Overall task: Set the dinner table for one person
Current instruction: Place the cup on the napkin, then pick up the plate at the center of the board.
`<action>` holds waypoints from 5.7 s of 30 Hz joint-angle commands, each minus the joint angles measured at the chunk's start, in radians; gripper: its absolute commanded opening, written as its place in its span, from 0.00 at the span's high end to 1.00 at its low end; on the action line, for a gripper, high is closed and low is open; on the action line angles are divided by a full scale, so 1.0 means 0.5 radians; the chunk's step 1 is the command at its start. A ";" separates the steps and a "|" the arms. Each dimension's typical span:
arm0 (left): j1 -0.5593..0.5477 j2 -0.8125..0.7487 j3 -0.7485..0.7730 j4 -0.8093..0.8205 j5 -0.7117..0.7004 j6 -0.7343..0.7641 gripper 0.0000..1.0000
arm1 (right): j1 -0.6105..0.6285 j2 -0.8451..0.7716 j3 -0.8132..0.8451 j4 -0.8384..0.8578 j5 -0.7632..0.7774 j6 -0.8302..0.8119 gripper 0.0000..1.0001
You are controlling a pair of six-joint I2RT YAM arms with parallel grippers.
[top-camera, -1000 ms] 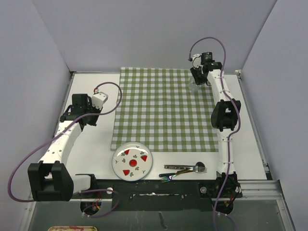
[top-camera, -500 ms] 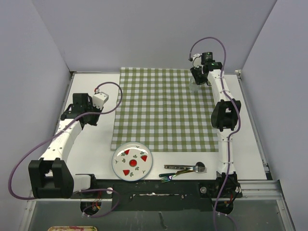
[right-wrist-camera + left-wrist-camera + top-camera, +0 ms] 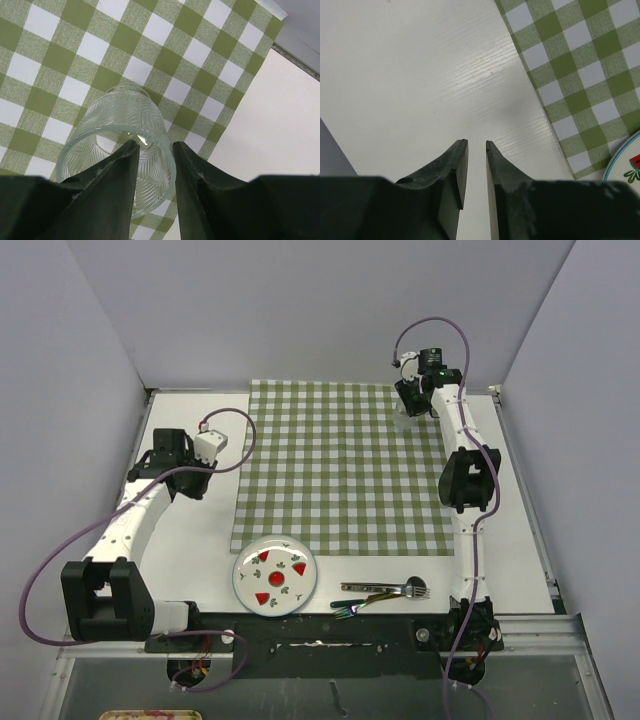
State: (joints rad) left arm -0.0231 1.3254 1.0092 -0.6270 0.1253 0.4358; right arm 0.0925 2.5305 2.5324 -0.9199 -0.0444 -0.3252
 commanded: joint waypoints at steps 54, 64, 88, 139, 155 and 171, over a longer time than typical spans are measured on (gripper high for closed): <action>-0.010 0.101 0.093 -0.004 0.095 0.078 0.79 | -0.014 0.007 0.174 0.038 -0.110 0.101 1.00; -0.012 0.105 0.079 0.002 0.100 0.082 0.79 | -0.016 0.016 0.185 0.009 -0.129 0.114 1.00; -0.016 0.131 0.053 -0.004 0.116 0.100 0.79 | 0.020 0.025 0.168 0.032 -0.074 0.086 0.66; -0.040 0.084 0.181 -0.049 0.117 0.064 0.63 | 0.014 -0.320 0.031 0.159 -0.060 0.027 0.43; -0.040 -0.067 0.254 -0.167 0.273 -0.052 0.63 | 0.028 -0.726 -0.257 -0.001 -0.471 0.116 0.44; -0.020 -0.095 0.048 -0.130 0.782 -0.273 0.63 | 0.330 -1.443 -1.599 -0.200 -1.330 -0.075 0.50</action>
State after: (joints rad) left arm -0.0391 1.2850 1.0386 -0.7124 0.4221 0.3428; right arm 0.1879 1.8824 1.8088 -1.0065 -0.6254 -0.3225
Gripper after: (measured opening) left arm 0.370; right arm 0.493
